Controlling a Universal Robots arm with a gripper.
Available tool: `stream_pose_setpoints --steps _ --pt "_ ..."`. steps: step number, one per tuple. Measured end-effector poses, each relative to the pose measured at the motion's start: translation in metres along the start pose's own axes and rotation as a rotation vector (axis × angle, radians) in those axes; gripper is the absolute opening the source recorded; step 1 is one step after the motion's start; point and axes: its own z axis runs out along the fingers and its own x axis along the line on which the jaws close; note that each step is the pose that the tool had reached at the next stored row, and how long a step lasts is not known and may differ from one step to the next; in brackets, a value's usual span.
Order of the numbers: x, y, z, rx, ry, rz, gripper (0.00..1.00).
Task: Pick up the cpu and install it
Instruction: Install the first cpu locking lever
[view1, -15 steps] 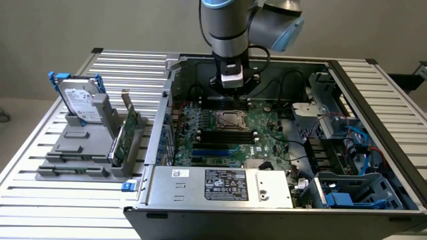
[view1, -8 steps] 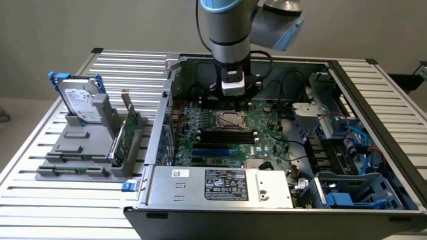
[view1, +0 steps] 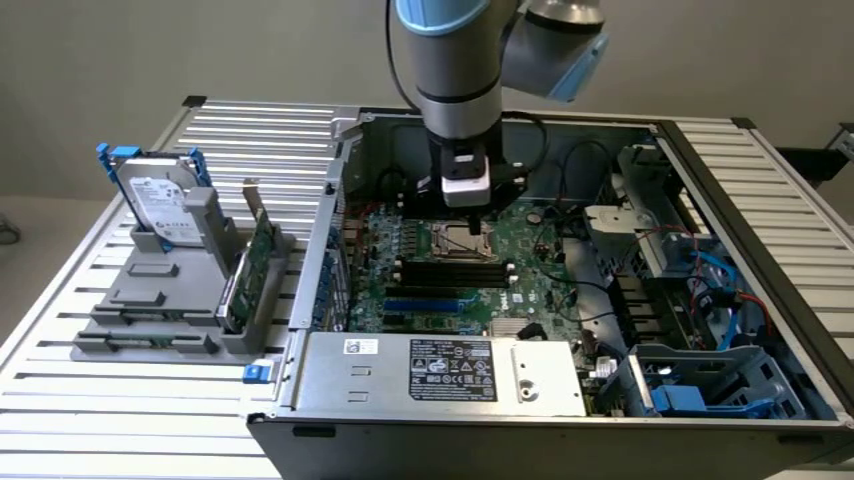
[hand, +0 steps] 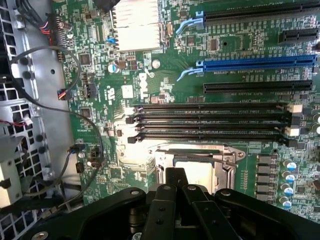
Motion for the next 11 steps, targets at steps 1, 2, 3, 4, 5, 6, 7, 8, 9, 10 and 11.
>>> stream_pose_setpoints --steps 1,2,3,4,5,6,7,8,9,10,11 --pt "-0.001 0.0019 -0.0004 0.0 -0.0004 0.0 0.11" --pt "-0.002 0.0039 -0.0009 0.0 -0.0004 0.0 0.11" --pt "-0.004 0.006 -0.0015 -0.0001 -0.0005 0.0 0.11" --pt "-0.006 0.0083 -0.0022 0.0 -0.0006 0.0 0.11" --pt "-0.008 0.0107 -0.0031 0.0 -0.0005 0.0 0.11" --pt "-0.011 0.0127 -0.0039 -0.0001 -0.0005 0.0 0.11" --pt "-0.014 0.0146 -0.0048 0.0 -0.0005 0.0 0.11" --pt "-0.017 0.0162 -0.0057 0.0 -0.0005 0.0 0.11" --pt "-0.021 0.0177 -0.0067 -0.0001 -0.0006 0.0 0.11" --pt "-0.024 0.0192 -0.0075 -0.0001 -0.0007 0.0 0.11" --pt "-0.028 0.0205 -0.0083 -0.0001 -0.0011 0.0 0.11"
